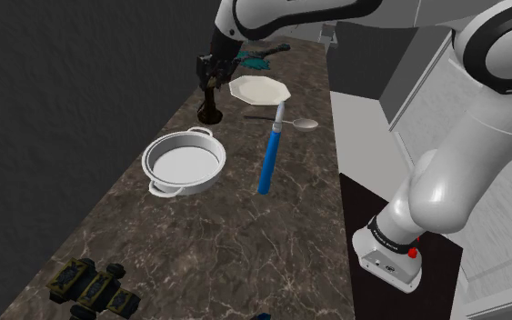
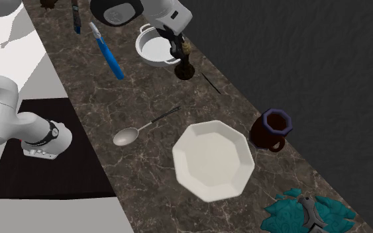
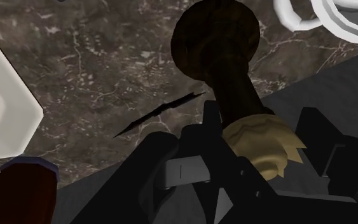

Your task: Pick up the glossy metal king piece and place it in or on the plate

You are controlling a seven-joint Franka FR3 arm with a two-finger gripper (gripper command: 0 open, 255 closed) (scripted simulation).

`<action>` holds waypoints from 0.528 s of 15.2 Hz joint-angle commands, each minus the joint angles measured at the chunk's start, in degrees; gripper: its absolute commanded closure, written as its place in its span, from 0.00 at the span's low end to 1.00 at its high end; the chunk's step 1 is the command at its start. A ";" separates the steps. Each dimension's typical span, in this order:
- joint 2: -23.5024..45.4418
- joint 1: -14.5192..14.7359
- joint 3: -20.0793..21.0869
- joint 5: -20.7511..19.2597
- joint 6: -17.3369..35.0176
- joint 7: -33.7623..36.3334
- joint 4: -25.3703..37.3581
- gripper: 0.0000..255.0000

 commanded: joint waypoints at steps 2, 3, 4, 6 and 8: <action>-0.35 0.02 0.01 -0.19 -2.37 0.39 2.04 1.00; -0.39 0.01 0.00 -0.23 -3.12 0.48 2.75 1.00; -0.42 0.01 -0.01 -0.28 -3.88 0.56 3.48 1.00; -0.45 -0.01 -0.03 -0.38 -5.40 0.74 4.99 1.00; -0.49 -0.70 -0.62 0.12 -5.93 -0.68 5.31 1.00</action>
